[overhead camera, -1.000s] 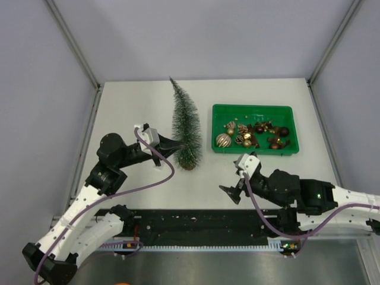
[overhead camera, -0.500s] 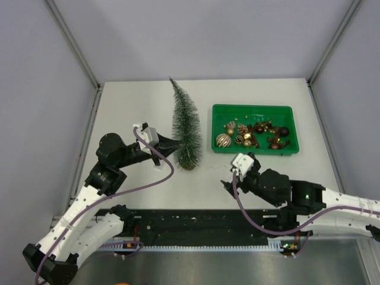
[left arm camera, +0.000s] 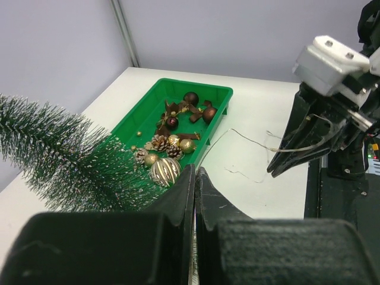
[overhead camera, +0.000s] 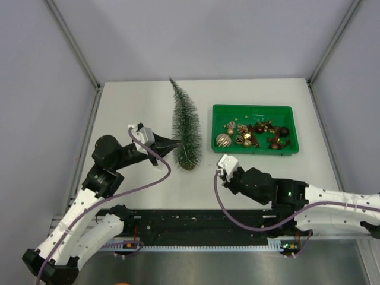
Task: Decorate the small christmas tree
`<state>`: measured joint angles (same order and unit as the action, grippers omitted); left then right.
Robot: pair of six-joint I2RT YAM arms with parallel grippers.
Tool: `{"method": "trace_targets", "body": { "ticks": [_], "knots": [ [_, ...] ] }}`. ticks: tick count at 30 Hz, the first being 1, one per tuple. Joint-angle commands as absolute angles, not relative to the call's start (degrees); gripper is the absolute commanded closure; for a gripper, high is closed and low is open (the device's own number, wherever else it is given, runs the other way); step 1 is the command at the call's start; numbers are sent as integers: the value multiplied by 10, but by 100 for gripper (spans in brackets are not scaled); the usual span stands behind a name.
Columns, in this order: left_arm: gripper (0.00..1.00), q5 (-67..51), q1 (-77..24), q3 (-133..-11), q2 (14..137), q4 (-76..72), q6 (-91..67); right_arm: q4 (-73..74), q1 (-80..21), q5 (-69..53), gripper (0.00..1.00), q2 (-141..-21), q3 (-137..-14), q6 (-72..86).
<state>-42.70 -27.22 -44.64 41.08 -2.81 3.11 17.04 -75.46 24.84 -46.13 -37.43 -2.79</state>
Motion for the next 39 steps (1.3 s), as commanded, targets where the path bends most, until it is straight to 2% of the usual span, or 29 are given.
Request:
{"method": "trace_targets", "body": {
  "ticks": [1, 8, 15, 16, 17, 18, 19, 20, 25, 31, 35, 39],
  "knots": [
    [100, -419, -268, -451, 394, -31, 32, 151, -750, 250, 99, -408, -410, -4],
    [100, -408, -262, -438, 378, -25, 19, 168, -750, 229, 100, -331, -403, 41],
    [100, -400, -253, -431, 367, -22, 4, 198, -750, 254, 100, -312, -413, 44],
    [100, -399, -252, -430, 367, -22, 3, 201, -750, 258, 90, -315, -413, 45],
    [100, -399, -251, -429, 366, -21, 3, 206, -750, 260, 68, -320, -412, 50],
    [100, -399, -250, -427, 364, -21, 3, 208, -750, 261, 53, -324, -410, 53],
    [100, -399, -250, -427, 363, -21, 3, 209, -750, 263, 44, -329, -405, 57],
    [100, -399, -250, -427, 363, -20, 2, 207, -750, 265, 38, -333, -402, 60],
    [100, -399, -247, -428, 360, -18, 1, 156, -750, 273, 19, -343, -368, 61],
    [100, -402, -243, -429, 357, -15, 2, 74, -750, 269, 20, -394, -334, 47],
    [100, -402, -242, -429, 354, -12, 1, 5, -750, 326, 32, -442, -312, 26],
    [100, -404, -241, -425, 350, -9, 2, -93, -748, 395, 36, -459, -279, -17]
  ]
}}
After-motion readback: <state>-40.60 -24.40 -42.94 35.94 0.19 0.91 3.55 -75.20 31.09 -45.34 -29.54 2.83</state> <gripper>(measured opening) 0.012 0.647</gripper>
